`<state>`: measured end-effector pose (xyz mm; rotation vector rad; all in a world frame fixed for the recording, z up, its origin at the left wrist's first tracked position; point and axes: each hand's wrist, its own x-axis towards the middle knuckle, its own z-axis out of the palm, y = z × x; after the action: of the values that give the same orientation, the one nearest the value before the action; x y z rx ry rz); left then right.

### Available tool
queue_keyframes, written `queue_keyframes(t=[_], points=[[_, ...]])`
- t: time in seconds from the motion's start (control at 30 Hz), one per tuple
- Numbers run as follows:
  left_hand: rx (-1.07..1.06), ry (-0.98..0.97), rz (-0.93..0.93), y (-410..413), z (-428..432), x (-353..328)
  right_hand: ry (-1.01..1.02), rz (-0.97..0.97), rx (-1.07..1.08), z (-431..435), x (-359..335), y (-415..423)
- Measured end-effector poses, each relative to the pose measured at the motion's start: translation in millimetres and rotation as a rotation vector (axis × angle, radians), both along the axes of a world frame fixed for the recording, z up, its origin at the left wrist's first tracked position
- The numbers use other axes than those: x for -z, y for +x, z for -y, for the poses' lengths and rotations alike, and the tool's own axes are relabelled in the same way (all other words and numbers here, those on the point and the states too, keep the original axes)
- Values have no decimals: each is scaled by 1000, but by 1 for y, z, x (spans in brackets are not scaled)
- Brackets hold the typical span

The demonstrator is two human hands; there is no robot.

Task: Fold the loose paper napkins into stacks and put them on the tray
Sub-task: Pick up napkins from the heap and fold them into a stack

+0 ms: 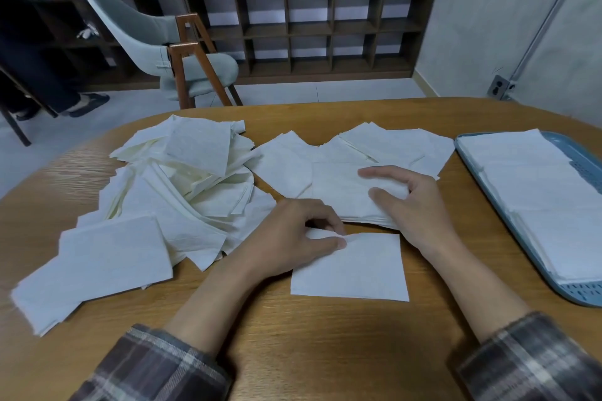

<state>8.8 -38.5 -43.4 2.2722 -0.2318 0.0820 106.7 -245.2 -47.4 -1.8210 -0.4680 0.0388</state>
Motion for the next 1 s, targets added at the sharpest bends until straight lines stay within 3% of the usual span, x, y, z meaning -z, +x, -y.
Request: queue_keyframes(t=[0.4,0.53,0.7,0.8,1.0], points=[[46,-138,-30,-4,3,-7,39,-19,-29,0,-2,0],[-46,-342,-20,-5,-3,-16,206,-160,-90,-1,-6,0],[-234,-456,33,-3,-4,-23,318,-317,-230,-2,-4,-2],[-254,-433,-18,-1,-6,-22,297,-292,-235,-4,-6,-5],[-53,-196,-148,-3,1,-14,251,-251,-174,-5,-11,-7]])
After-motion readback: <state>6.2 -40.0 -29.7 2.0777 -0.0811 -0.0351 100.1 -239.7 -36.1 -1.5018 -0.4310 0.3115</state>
